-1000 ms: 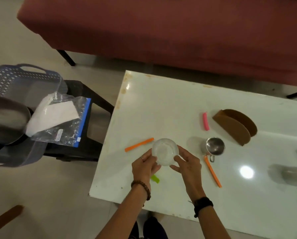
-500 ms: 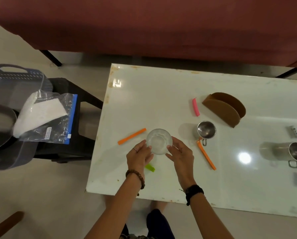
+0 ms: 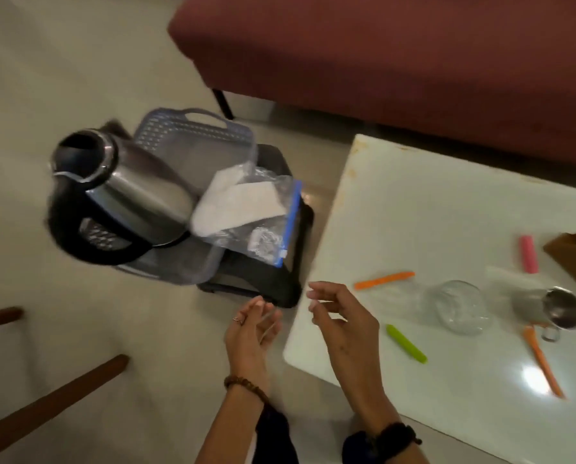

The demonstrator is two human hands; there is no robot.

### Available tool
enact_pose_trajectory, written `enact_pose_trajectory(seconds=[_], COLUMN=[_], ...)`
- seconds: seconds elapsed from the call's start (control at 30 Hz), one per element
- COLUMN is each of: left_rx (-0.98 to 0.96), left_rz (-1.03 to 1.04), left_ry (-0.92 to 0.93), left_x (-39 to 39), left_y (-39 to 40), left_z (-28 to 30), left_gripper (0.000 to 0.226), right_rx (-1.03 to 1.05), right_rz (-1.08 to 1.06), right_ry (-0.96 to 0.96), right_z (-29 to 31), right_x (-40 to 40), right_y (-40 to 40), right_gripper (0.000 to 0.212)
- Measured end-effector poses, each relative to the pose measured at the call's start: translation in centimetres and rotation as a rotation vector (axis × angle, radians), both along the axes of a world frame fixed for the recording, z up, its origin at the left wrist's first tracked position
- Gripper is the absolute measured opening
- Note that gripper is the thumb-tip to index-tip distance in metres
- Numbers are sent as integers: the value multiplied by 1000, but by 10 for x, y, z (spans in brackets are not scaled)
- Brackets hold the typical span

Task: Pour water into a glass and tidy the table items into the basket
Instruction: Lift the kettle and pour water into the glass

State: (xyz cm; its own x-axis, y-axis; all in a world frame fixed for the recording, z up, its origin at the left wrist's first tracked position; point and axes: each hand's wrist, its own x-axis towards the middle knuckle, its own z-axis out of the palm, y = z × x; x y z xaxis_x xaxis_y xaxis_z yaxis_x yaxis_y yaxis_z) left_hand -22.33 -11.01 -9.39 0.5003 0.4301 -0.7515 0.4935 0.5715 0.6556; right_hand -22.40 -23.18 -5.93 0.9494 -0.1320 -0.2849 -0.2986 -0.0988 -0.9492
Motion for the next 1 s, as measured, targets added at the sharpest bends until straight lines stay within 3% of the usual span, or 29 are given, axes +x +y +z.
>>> enact_pose_trajectory(seconds=[0.17, 0.27, 0.4, 0.57, 0.73, 0.9, 1.0], left_rx=[155, 353, 599, 535, 553, 554, 709], left_rz=[190, 233, 153, -151, -274, -310, -376], left_ry=[-5, 3, 7, -73, -81, -108, -58], left_x=[14, 31, 61, 99, 107, 103, 102], left_y=[145, 217, 286, 323, 329, 332, 328], left_z=[14, 16, 8, -8, -18, -20, -20], left_gripper=[14, 15, 23, 34, 23, 23, 25], right_rx=[128, 164, 128, 235, 253, 45, 28], right_rz=[227, 310, 359, 198, -119, -241, -235], right_ry=[-41, -44, -17, 84, -45, -271, -257], right_z=[16, 19, 14, 2, -11, 3, 17], right_x=[30, 48, 71, 84, 97, 121, 128], right_y=[132, 202, 281, 345, 370, 354, 331], right_gripper=[18, 15, 35, 54, 35, 27, 21])
